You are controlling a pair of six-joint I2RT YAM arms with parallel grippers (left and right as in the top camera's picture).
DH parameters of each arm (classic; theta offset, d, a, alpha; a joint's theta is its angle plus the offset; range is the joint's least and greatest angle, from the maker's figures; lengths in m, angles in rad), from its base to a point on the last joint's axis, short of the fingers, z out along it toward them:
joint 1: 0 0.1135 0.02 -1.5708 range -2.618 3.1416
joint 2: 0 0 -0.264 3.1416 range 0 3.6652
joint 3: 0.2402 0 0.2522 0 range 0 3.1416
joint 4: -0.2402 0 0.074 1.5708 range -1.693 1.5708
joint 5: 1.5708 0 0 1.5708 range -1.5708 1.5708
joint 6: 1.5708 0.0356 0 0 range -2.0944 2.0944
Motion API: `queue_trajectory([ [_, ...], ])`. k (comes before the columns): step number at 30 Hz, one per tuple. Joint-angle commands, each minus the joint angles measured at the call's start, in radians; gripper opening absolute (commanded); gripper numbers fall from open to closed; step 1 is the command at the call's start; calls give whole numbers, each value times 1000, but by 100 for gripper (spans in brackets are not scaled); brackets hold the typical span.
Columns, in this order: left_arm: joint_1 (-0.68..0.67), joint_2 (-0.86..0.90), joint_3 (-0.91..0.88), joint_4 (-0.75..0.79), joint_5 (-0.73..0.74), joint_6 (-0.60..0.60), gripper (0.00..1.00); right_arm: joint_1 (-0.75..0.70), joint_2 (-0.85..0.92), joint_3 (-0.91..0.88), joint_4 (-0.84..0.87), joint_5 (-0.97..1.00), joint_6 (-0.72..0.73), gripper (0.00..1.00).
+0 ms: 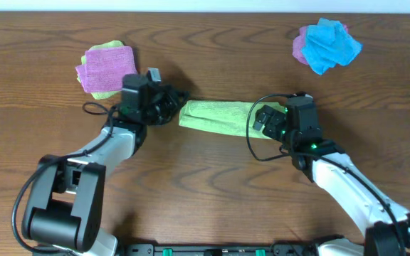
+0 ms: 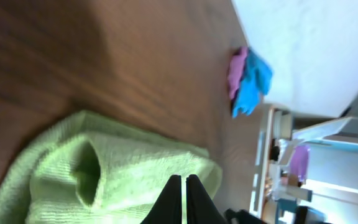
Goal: Fold the cloth
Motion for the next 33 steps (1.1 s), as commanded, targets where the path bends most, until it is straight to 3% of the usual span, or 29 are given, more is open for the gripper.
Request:
queue_trajectory([
  [1, -54, -14, 47, -60, -87, 13, 6, -5, -27, 10, -12, 0, 27, 99],
  [10, -138, 56, 164, -170, -253, 42, 6, -5, -27, 10, -43, -1, 64, 99],
  [20, -139, 223, 234, -170, -218, 36, 6, -5, -26, 10, -79, -1, 145, 99],
  [33, -139, 289, 237, -267, -225, 66, 6, -5, -22, 9, -123, 21, 238, 99],
])
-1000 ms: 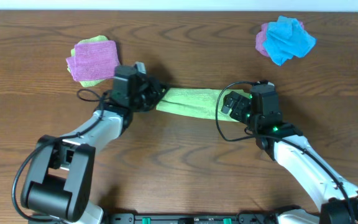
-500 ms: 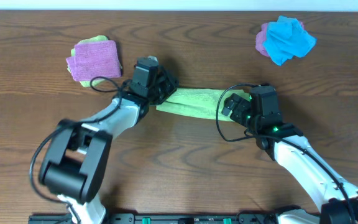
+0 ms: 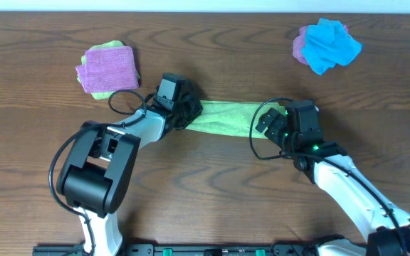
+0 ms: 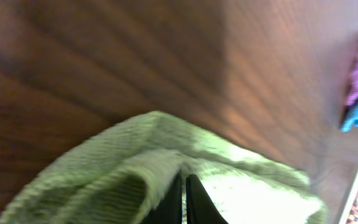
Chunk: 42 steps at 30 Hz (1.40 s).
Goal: Fold the cloth
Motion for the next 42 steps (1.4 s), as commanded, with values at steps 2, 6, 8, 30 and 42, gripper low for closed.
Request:
queue_trajectory([
  [2, -2, 22, 21, -14, -8, 47, 6, -5, 14, 7, -6, 10, 36, 99],
  [6, -2, 22, 21, -15, -16, 48, 6, -5, 81, 7, 5, 0, 72, 99],
  [8, -2, 22, 21, -21, -21, 48, 6, -5, 128, 7, 32, -1, 72, 99],
  [30, 47, 22, 21, -84, -27, 112, 6, -5, 337, 7, 276, 41, 16, 19],
  [42, 89, 22, 21, -116, -27, 145, 6, 48, 110, 8, 273, 33, -151, 1],
])
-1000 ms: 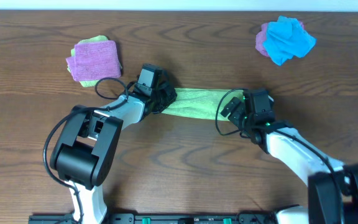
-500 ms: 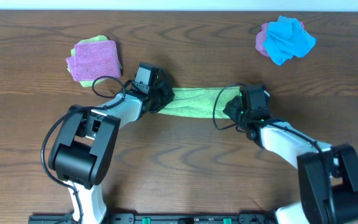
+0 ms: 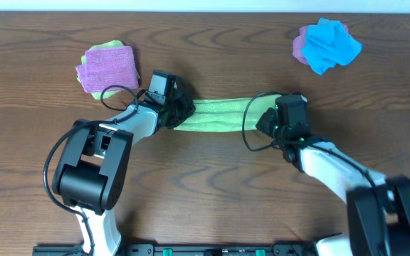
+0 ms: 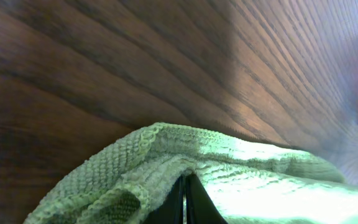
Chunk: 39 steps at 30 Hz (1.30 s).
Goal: Fold the cloth
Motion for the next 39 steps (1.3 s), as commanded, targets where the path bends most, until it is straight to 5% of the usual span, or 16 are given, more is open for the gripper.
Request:
queue_trajectory([
  [1, 23, 21, -5, -25, -66, 26, 6, 39, -85, -3, -1, 17, -66, 1],
  [14, 23, 21, -5, -18, -63, 25, 6, 193, -93, 4, 80, 5, -66, 1],
  [39, 41, 21, -5, -10, -39, 30, 6, 335, 157, 243, 112, -122, -134, 1],
])
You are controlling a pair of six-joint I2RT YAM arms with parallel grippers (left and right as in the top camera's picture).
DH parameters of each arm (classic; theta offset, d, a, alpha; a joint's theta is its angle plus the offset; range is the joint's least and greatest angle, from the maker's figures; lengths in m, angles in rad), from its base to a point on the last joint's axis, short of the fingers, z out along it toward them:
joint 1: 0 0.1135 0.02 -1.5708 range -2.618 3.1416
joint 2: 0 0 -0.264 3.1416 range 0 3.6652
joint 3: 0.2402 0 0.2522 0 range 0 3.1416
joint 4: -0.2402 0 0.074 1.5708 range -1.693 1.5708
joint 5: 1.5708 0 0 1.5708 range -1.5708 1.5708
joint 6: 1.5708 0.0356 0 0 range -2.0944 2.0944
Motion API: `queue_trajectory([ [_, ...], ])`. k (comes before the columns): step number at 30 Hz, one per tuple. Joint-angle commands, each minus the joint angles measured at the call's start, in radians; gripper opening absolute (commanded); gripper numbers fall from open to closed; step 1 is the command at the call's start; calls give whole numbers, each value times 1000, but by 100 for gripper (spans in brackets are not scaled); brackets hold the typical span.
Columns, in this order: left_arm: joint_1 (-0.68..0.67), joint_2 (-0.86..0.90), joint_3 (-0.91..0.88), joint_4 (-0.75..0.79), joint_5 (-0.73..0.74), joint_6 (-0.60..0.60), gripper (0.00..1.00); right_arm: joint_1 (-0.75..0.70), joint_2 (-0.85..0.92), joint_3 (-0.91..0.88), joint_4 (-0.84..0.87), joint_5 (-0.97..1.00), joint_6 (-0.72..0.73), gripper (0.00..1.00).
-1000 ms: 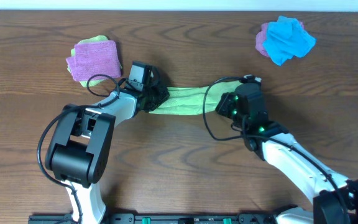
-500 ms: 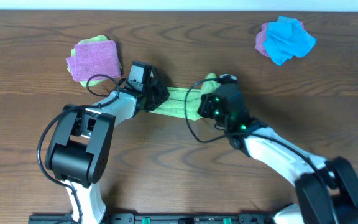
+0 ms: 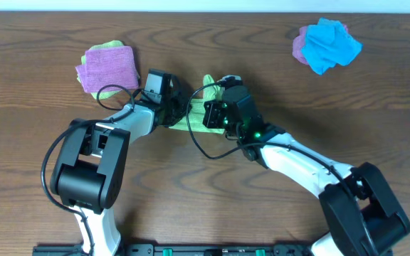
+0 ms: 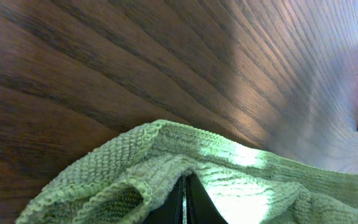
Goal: Fold the cloth
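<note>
The green cloth (image 3: 196,108) lies bunched short on the wooden table, between my two grippers. My left gripper (image 3: 174,109) is shut on its left end; in the left wrist view the dark fingertips (image 4: 191,196) are pressed together in the terry folds of the cloth (image 4: 241,180). My right gripper (image 3: 211,107) sits close beside the left one, shut on the cloth's other end, and a green tip pokes up behind it. The part of the cloth under the right gripper is hidden.
A folded pink cloth (image 3: 107,67) on a green one lies at the back left. A crumpled blue and purple heap (image 3: 326,44) sits at the back right. Both arms' cables loop over the table (image 3: 205,192) near the grippers.
My right gripper has moved left from the cloth's far right end to just beside the left gripper, bringing that end along. The cloth strip is now bunched short. The left gripper stayed put.
At first the green cloth lay stretched as a strip, the right gripper on its right end and the left gripper at its left end. The left then held the left end, shut. Now the right end has come over beside the left end.
</note>
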Motion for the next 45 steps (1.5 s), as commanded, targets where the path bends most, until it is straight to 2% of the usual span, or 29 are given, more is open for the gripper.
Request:
queue_trajectory([
  [1, 17, 21, -5, -14, -45, 25, 6, 26, 12, 23, 10, -12, -15, 2],
  [10, 18, 19, -5, -14, -41, 25, 5, 46, 99, 83, 25, -82, -14, 1],
  [15, 34, -13, -5, -20, -26, 79, 6, 46, 105, 91, 11, -84, -19, 1],
  [23, 93, -103, -5, -109, -29, 154, 6, 46, 105, 91, 8, -87, -19, 1],
  [30, 113, -150, -5, -140, -27, 167, 6, 46, 105, 95, 15, -87, -19, 1],
  [45, 192, -297, -5, -269, -135, 243, 6, 93, 180, 208, -3, -74, -33, 1],
])
